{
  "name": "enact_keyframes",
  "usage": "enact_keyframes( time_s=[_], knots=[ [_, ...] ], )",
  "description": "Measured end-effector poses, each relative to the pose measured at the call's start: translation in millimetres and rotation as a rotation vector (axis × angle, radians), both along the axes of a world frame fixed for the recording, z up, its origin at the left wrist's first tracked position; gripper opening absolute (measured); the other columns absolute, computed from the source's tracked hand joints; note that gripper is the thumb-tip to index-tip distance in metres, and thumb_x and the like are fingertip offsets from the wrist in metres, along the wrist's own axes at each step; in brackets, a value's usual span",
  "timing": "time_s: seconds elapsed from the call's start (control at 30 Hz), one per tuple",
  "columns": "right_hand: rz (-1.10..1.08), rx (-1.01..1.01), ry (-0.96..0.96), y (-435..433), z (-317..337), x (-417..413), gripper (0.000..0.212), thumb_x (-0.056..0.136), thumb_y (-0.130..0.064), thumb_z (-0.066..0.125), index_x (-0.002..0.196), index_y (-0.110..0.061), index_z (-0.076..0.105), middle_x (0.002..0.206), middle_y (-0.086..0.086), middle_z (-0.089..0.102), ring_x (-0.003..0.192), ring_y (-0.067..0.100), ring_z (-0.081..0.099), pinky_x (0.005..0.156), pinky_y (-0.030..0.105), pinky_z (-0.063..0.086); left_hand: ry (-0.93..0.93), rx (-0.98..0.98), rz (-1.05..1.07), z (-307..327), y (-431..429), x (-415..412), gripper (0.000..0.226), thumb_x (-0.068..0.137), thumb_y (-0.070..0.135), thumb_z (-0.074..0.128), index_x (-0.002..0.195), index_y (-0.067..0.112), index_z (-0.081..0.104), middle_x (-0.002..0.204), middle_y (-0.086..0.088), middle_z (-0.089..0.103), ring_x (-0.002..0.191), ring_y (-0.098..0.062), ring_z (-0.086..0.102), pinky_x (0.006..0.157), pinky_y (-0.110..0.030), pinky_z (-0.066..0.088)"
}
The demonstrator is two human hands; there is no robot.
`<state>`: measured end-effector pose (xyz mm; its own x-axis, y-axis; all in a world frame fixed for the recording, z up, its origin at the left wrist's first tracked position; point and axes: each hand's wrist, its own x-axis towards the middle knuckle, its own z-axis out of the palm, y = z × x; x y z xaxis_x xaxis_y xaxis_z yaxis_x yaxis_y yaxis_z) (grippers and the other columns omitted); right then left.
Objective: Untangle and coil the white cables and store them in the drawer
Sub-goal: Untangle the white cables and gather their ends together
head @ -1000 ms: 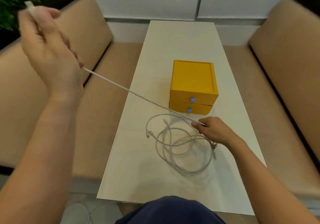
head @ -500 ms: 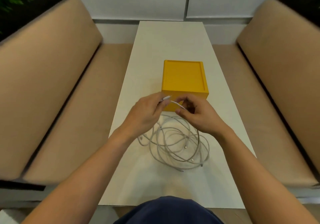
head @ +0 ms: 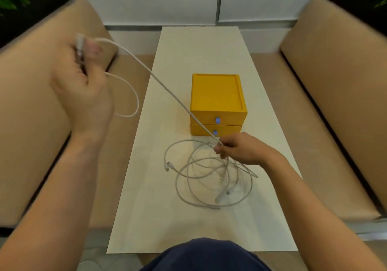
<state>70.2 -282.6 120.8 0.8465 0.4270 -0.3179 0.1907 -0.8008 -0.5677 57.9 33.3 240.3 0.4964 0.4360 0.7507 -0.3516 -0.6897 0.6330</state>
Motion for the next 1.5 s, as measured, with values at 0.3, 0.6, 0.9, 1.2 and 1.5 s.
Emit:
enact_keyframes(
  time_s=[0.3,0.6,0.9,1.2,1.5],
  knots=[
    [-0.274,0.524,-0.336,5,37,-7,0.040,0.104,-0.059,0.044,0.116,-0.029,0.067,0.097,-0.007,0.070,0.089,0.009,0.064,0.080,0.030,0.050,0.444,0.305,-0.279,-23,-21,-9,0.020,0.106,0.030,0.054,0.098,0.015,0.066,0.061,0.006,0.048,0.059,-0.014,0.043,0.056,-0.032,0.036],
    [-0.325,-0.325,-0.409,-78,-56,20,0.049,0.108,-0.051,0.030,0.116,-0.024,0.070,0.096,-0.003,0.050,0.107,0.029,0.054,0.098,0.049,0.035,0.770,0.204,-0.443,-92,-33,-22,0.025,0.109,0.034,0.047,0.115,0.024,0.070,0.104,0.009,0.068,0.088,0.018,0.052,0.074,-0.004,0.036],
    [-0.277,0.129,-0.589,-6,-43,5,0.047,0.090,0.004,0.059,0.133,-0.011,0.064,0.128,0.012,0.064,0.117,0.034,0.058,0.095,0.039,0.048,0.583,-0.515,-0.637,-69,-44,-42,0.031,0.107,0.037,0.039,0.098,0.018,0.062,0.066,0.003,0.040,0.057,-0.010,0.031,0.051,-0.024,0.029],
    [0.284,0.619,0.181,117,4,-32,0.028,0.102,-0.036,0.061,0.124,-0.019,0.069,0.105,-0.008,0.077,0.110,0.011,0.070,0.102,0.047,0.052,0.460,-0.779,-0.786,-57,-49,-54,0.008,0.108,0.014,0.046,0.107,0.014,0.054,0.102,-0.006,0.077,0.082,-0.016,0.067,0.077,-0.028,0.055],
    [-0.060,0.754,-0.067,124,-4,-53,0.022,0.106,-0.038,0.052,0.099,-0.024,0.067,0.067,0.002,0.053,0.060,0.027,0.053,0.056,0.045,0.048,0.453,-1.080,-0.798,-46,-29,-58,0.028,0.109,0.029,0.041,0.118,0.013,0.062,0.113,-0.008,0.075,0.098,-0.023,0.074,0.086,-0.035,0.060]
  ],
)
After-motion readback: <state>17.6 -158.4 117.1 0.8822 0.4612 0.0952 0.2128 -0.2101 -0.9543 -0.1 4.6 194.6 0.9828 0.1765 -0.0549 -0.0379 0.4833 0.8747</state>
